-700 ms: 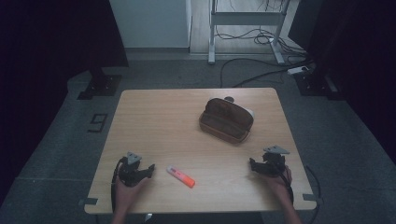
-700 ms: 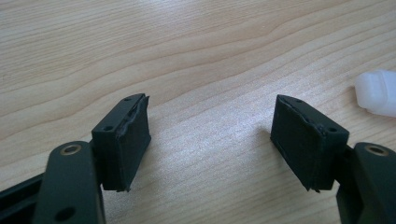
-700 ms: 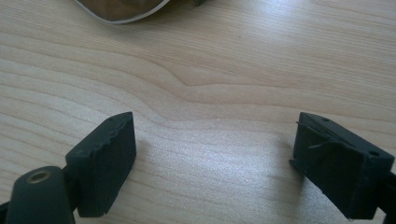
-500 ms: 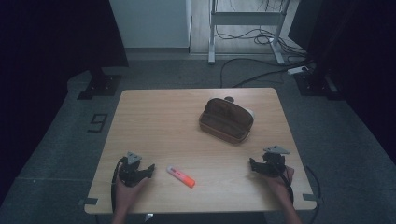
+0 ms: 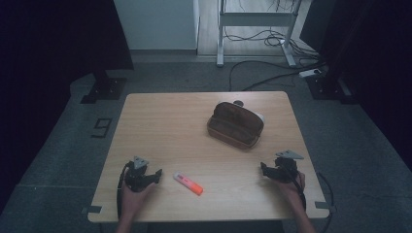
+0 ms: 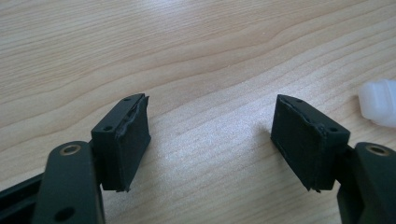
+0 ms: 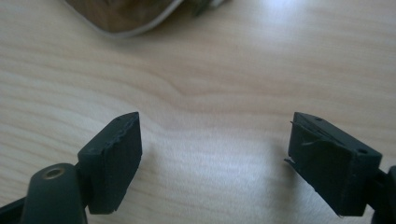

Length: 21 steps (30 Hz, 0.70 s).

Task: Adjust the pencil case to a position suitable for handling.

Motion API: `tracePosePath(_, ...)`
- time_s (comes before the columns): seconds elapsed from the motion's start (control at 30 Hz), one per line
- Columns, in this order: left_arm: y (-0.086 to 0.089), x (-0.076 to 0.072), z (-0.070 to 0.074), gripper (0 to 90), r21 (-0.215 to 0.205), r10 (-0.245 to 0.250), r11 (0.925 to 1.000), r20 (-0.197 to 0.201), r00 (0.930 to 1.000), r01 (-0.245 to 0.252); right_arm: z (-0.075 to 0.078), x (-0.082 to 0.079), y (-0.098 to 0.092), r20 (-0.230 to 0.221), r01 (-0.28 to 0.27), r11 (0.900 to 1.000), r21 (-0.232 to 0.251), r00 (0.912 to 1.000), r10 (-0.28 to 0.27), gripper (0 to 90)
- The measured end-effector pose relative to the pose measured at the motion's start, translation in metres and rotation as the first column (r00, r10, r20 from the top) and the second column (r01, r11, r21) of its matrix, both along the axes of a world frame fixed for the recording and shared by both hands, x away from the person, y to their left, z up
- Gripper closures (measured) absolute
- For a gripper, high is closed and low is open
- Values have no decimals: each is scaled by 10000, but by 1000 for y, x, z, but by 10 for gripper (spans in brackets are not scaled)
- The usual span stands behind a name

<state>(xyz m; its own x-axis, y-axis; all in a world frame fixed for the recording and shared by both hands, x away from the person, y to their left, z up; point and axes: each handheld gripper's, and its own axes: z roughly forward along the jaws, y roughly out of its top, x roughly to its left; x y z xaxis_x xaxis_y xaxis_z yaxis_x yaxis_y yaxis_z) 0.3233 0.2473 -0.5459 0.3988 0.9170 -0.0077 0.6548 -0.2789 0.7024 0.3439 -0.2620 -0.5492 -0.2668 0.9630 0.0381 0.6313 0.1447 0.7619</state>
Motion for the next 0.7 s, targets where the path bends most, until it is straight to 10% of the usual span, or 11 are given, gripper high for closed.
tracePosePath(0.7,0,2,0,275,-42,26,10000,-5,10000,-26,41,16,-7,1538,-447,9963,737,9876,330,190)
